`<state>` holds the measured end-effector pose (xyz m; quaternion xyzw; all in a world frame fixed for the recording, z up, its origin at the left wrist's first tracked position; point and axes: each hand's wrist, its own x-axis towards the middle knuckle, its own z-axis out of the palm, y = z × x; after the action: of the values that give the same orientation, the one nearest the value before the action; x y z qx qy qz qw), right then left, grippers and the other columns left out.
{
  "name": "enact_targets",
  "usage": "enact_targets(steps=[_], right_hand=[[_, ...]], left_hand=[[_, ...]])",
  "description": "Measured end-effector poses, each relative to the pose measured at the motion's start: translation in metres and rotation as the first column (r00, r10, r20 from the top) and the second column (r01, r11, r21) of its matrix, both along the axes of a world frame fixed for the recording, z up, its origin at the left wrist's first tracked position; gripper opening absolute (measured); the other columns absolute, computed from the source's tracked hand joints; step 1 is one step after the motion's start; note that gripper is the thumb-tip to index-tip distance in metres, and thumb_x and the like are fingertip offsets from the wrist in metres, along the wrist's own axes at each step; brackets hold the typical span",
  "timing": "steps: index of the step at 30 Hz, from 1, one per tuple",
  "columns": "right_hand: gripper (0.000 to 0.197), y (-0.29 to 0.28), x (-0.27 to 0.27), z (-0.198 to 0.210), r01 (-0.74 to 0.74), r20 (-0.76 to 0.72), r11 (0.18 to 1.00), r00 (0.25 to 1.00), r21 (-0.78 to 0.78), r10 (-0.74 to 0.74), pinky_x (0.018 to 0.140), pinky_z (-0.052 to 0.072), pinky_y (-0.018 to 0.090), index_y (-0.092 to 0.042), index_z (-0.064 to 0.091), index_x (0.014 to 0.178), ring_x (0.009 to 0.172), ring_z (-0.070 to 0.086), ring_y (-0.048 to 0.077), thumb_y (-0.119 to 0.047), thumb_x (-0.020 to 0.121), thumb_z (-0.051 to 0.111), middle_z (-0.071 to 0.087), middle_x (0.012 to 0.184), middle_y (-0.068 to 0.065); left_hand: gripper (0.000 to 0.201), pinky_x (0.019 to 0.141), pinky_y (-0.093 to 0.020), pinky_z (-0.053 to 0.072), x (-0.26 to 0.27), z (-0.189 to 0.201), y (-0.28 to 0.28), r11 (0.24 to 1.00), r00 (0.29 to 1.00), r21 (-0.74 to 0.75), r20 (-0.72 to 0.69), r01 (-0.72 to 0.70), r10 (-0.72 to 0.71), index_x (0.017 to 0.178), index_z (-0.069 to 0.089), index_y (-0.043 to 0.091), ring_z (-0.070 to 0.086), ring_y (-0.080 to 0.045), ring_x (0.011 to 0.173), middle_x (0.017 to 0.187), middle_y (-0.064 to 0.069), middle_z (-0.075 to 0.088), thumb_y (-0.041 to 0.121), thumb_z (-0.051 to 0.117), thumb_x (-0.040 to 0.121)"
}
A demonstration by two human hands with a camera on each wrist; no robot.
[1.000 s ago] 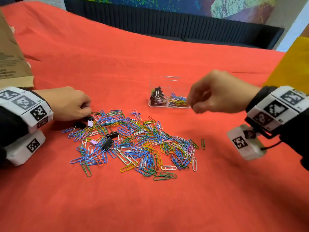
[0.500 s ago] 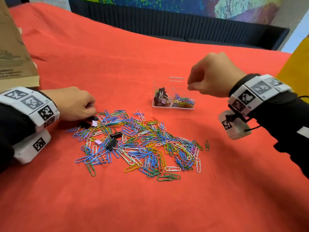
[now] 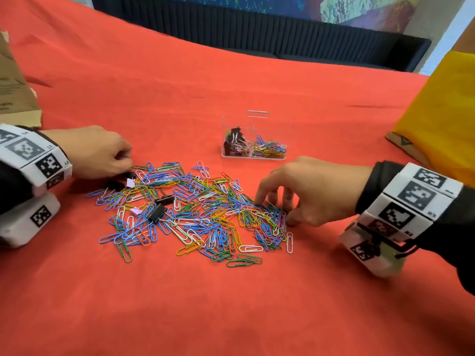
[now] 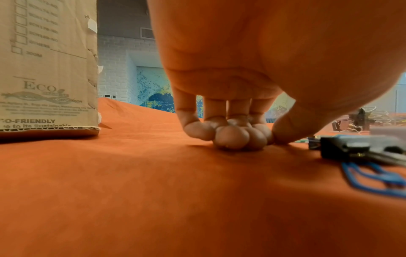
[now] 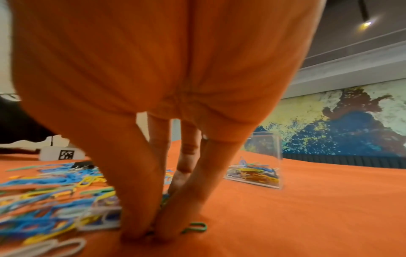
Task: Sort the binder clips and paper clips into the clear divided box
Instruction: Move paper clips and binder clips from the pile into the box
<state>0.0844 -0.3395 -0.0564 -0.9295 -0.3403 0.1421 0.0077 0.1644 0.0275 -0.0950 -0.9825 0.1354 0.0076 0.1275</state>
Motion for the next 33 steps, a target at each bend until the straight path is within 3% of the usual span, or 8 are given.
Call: enact_targets(steps=[3,7,11,18,22,25,29,33], right_hand=[[0.034,0.008,-0.001,-0.003,-0.014,0.041,0.999,0.999,0.040,0.013,0.065,0.039,0.008,-0.036,0.070,0.105,0.078,0.065,0.005,-0.019,0.076,0.075,0.063,0.091,-0.017],[0.021,0.008,-0.007,-0.003,-0.050,0.136,0.998,0.990,0.037,0.044,0.071,0.049,0.021,-0.030,0.074,0.090,0.073,0.062,0.006,-0.020,0.073,0.067,0.069,0.084,-0.012],[0.023,0.008,-0.009,-0.006,-0.064,0.221,0.998,0.973,0.018,0.058,0.068,0.054,0.033,-0.021,0.075,0.085,0.073,0.065,0.019,-0.016,0.069,0.059,0.072,0.074,-0.003],[0.021,-0.001,0.005,0.016,0.094,0.198,0.983,0.972,0.159,-0.125,0.072,0.052,0.021,-0.027,0.079,0.080,0.075,0.066,0.001,-0.012,0.070,0.069,0.073,0.069,-0.011],[0.019,-0.008,0.035,0.043,0.193,0.320,0.949,0.908,0.251,-0.269,0.065,0.050,0.021,-0.026,0.080,0.080,0.063,0.065,0.007,-0.012,0.070,0.071,0.061,0.051,-0.019],[0.021,-0.005,0.065,0.052,0.230,0.427,0.946,0.850,0.228,-0.310,0.069,0.046,0.024,-0.022,0.080,0.085,0.068,0.063,0.019,-0.010,0.073,0.069,0.062,0.060,-0.011],[0.024,0.009,0.095,0.046,0.263,0.468,0.947,0.824,0.182,-0.319,0.074,0.058,0.037,-0.019,0.079,0.085,0.074,0.061,0.026,-0.005,0.073,0.064,0.071,0.074,0.003],[0.025,0.013,0.108,0.038,0.292,0.475,0.948,0.821,0.124,-0.315,0.069,0.055,0.034,-0.020,0.079,0.088,0.083,0.064,0.029,-0.003,0.077,0.064,0.069,0.076,0.004]], left_hand=[[0.029,0.069,-0.031,0.047,0.000,0.001,0.000,1.000,1.000,-0.004,-0.003,-0.008,0.008,0.069,0.053,0.019,0.055,-0.024,0.066,0.066,0.002,0.062,0.040,0.051,0.088],[0.029,0.066,-0.030,0.042,-0.001,0.002,-0.003,1.000,1.000,0.003,-0.008,-0.014,0.014,0.070,0.053,0.018,0.053,-0.023,0.065,0.066,0.001,0.061,0.040,0.051,0.089],[0.029,0.067,-0.030,0.042,0.000,0.002,-0.002,1.000,1.000,0.001,0.004,-0.008,0.008,0.070,0.053,0.018,0.051,-0.022,0.064,0.067,0.001,0.062,0.039,0.050,0.089],[0.030,0.067,-0.030,0.043,-0.001,0.002,-0.002,1.000,1.000,-0.007,0.003,0.003,-0.003,0.069,0.052,0.017,0.052,-0.022,0.063,0.063,0.002,0.060,0.039,0.050,0.089],[0.031,0.068,-0.031,0.045,-0.001,0.002,-0.001,1.000,1.000,-0.005,0.002,0.008,-0.008,0.069,0.051,0.017,0.053,-0.024,0.065,0.064,0.001,0.060,0.039,0.050,0.089],[0.030,0.068,-0.032,0.046,0.000,0.001,-0.001,1.000,1.000,-0.011,0.003,0.013,-0.013,0.068,0.051,0.017,0.053,-0.025,0.064,0.063,0.001,0.059,0.039,0.050,0.088],[0.028,0.071,-0.032,0.048,-0.001,-0.001,-0.001,1.000,1.000,0.002,-0.002,0.015,-0.015,0.070,0.053,0.017,0.055,-0.027,0.069,0.068,0.000,0.063,0.039,0.049,0.088],[0.028,0.070,-0.031,0.046,-0.002,0.001,-0.003,1.000,1.000,0.006,-0.004,0.019,-0.019,0.070,0.052,0.018,0.053,-0.026,0.068,0.069,0.000,0.063,0.039,0.049,0.089]])
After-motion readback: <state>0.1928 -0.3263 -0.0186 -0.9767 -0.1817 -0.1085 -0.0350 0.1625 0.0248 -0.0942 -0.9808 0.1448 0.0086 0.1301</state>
